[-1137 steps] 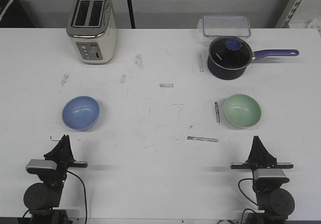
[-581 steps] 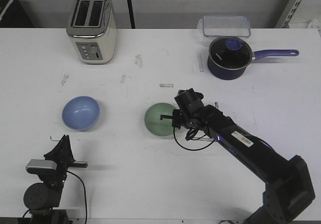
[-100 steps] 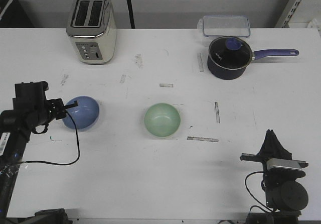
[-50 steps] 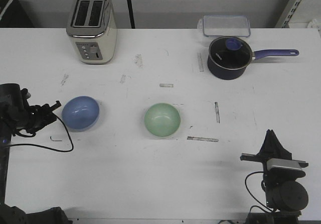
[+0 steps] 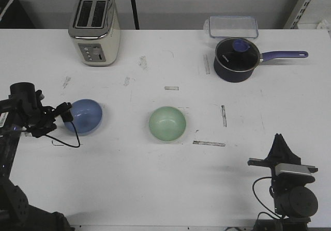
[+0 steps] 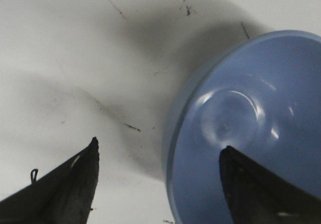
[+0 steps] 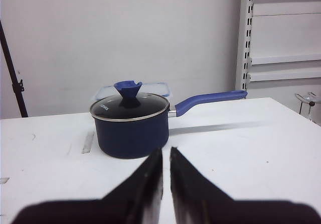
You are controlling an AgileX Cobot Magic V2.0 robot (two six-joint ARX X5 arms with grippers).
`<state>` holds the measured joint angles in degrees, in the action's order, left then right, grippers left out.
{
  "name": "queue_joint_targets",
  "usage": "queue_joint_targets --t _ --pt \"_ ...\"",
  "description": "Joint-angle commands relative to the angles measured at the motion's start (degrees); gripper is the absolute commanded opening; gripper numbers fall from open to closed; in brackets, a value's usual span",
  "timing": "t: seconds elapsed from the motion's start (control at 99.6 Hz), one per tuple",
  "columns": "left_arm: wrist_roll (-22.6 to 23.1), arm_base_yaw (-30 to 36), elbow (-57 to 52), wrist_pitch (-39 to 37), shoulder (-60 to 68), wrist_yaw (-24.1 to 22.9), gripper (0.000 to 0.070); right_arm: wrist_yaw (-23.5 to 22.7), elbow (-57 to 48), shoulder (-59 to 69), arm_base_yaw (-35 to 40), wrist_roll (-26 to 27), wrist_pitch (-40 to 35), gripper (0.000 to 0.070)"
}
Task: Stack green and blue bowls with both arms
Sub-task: 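Grasp the blue bowl rim and lift it toward the green bowl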
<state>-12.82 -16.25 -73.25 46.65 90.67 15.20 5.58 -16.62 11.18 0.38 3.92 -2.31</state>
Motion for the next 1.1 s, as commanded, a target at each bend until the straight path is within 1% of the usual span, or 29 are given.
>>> queue_joint_targets --t 0.0,0.04,0.12,0.181,0.311,0.341,0.371,0.422,0.482,0.542,0.713,0.954,1.094 --pt "0.1 0.3 -1.4 -0.7 1.4 0.2 0.0439 -0.1 0.0 0.0 0.1 0.7 0.6 0.0018" --pt "0.1 0.7 -1.4 -1.2 2.1 -0.4 0.0417 -0.1 0.0 0.0 0.1 0.7 0.6 0.0018" --pt "-0.2 1.0 -1.4 -1.8 3.5 -2.1 0.0318 -0.1 0.0 0.0 0.1 0.7 0.6 0.0018" --pt "-0.3 1.0 -1.4 -1.8 4.3 -2.3 0.0284 -0.1 0.0 0.0 0.1 0.7 0.6 0.0018" --pt "-0.3 1.4 -1.4 -1.8 4.9 -2.3 0.0272 -0.1 0.0 0.0 0.1 0.7 0.6 0.0018" --pt "-0.3 1.4 -1.4 -1.8 4.9 -2.3 0.0257 -0.1 0.0 0.0 0.1 0.7 0.6 0.0018" --pt "-0.3 1.4 -1.4 -1.8 4.9 -2.3 0.0223 -0.1 0.0 0.0 0.1 0.7 0.6 0.0018" --pt "-0.3 1.4 -1.4 -1.8 4.9 -2.3 0.0127 -0.1 0.0 0.0 0.1 0.7 0.6 0.0018" --pt "-0.3 1.4 -1.4 -1.8 4.9 -2.3 0.0037 -0.1 0.0 0.0 0.1 0.7 0.6 0.0018" --pt "-0.3 1.6 -1.4 -1.8 4.8 -2.2 0.0000 -0.1 0.0 0.0 0.1 0.7 0.6 0.0018" --pt "-0.4 2.7 -3.7 0.0 3.9 -2.1 0.0001 -0.1 0.0 0.0 0.1 0.7 0.6 0.0018" --pt "-1.2 4.9 -14.7 8.3 3.8 -1.6 0.0001 -0.1 0.0 0.0 0.1 0.7 0.6 0.0018" --pt "-1.9 9.0 -20.9 11.3 3.8 -1.6 0.0001 -0.1 0.0 0.0 0.1 0.7 0.6 0.0018"
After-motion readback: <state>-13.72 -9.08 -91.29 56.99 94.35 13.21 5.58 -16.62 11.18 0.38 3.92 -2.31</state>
